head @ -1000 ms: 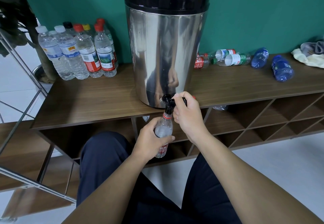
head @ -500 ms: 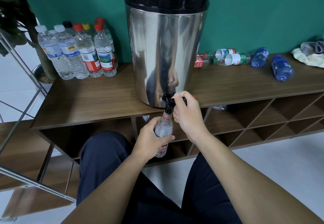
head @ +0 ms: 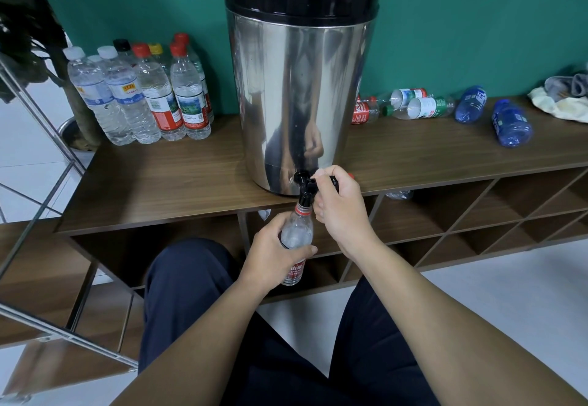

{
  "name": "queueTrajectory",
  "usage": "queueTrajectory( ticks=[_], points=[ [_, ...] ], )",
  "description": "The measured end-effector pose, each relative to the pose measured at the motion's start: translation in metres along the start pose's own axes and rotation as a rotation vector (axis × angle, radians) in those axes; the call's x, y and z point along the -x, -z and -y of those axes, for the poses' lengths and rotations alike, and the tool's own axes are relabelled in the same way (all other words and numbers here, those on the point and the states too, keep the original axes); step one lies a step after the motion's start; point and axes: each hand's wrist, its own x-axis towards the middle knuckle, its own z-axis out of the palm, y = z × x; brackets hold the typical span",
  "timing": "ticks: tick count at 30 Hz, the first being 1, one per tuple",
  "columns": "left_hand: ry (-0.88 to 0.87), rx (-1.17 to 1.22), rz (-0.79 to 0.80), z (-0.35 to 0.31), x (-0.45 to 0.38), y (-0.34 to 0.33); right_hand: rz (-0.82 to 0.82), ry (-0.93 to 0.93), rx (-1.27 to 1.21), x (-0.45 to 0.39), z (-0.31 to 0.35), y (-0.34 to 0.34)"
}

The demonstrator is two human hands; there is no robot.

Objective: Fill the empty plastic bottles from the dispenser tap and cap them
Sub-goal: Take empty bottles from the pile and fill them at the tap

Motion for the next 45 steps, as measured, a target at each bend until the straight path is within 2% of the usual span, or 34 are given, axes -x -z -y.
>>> queueTrajectory(
  ticks=[45],
  points=[
    [0.036, -0.018, 0.002, 0.0005, 0.0, -0.0022, 0.007, 0.007, 0.017, 0.0007, -0.0009, 0.0009]
  ],
)
